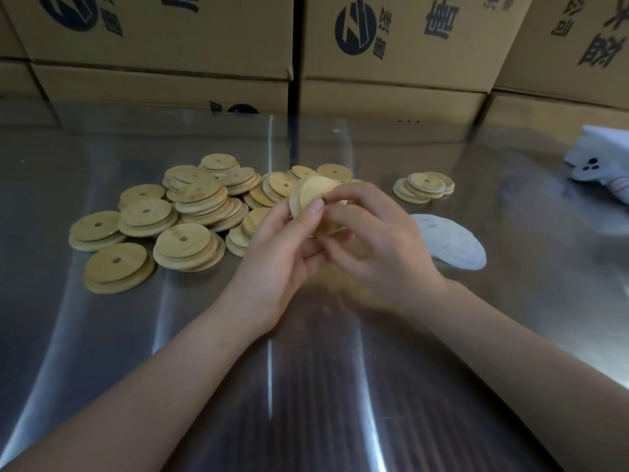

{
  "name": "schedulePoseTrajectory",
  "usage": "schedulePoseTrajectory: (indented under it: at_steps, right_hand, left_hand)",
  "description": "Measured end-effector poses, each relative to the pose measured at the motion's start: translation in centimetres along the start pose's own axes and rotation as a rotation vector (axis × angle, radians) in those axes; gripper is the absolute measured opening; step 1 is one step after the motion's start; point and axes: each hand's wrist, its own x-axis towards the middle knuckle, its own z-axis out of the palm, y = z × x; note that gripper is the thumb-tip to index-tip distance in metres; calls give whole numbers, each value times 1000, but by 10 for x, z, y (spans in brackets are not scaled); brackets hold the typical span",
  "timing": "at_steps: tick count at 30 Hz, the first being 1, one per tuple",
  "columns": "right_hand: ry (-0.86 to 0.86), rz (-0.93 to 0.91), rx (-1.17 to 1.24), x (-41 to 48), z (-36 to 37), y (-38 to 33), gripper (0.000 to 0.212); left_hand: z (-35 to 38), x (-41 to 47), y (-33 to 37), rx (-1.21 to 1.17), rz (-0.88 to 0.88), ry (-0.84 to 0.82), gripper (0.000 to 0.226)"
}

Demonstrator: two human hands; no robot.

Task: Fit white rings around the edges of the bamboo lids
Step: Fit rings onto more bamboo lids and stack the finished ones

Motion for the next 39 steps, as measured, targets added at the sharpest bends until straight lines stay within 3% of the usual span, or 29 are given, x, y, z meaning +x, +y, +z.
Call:
schedulePoseTrajectory:
  at_steps: [4, 7, 10, 12, 15, 17, 20, 27, 33, 39]
  right_hand:
    - [-68, -57, 37, -1, 0, 4, 24]
    - [-9, -55, 67, 0, -4, 7, 24]
    - [129, 52, 6, 3, -12, 19, 24]
    - [153, 247, -110, 6, -18, 35, 25]
    - [-46, 584, -382, 1, -27, 69, 24]
    - [-216, 718, -493, -3, -32, 87, 22]
    - [-422, 870, -553, -5, -34, 93, 37]
    - [-353, 872, -561, -7, -32, 100, 37]
    - [-328, 872, -532, -6, -32, 105, 15]
    - [-218, 827, -485, -5, -38, 100, 25]
  left_hand:
    - [-7, 3, 1, 5, 8, 50, 34]
    - [-10, 5, 2, -29, -9, 87, 30]
    - [-14, 7, 1, -3, -26, 134, 26]
    - [-16, 8, 0, 37, -35, 136, 24]
    - [-17, 9, -2, 120, -56, 128, 20]
    - [-17, 8, -4, 194, -89, 101, 20]
    - [-15, 6, -6, 280, -151, 50, 23]
    - [-13, 5, -7, 335, -182, 9, 24]
    - [-14, 6, -8, 330, -184, 11, 25]
    - [-16, 7, -8, 309, -188, 28, 27]
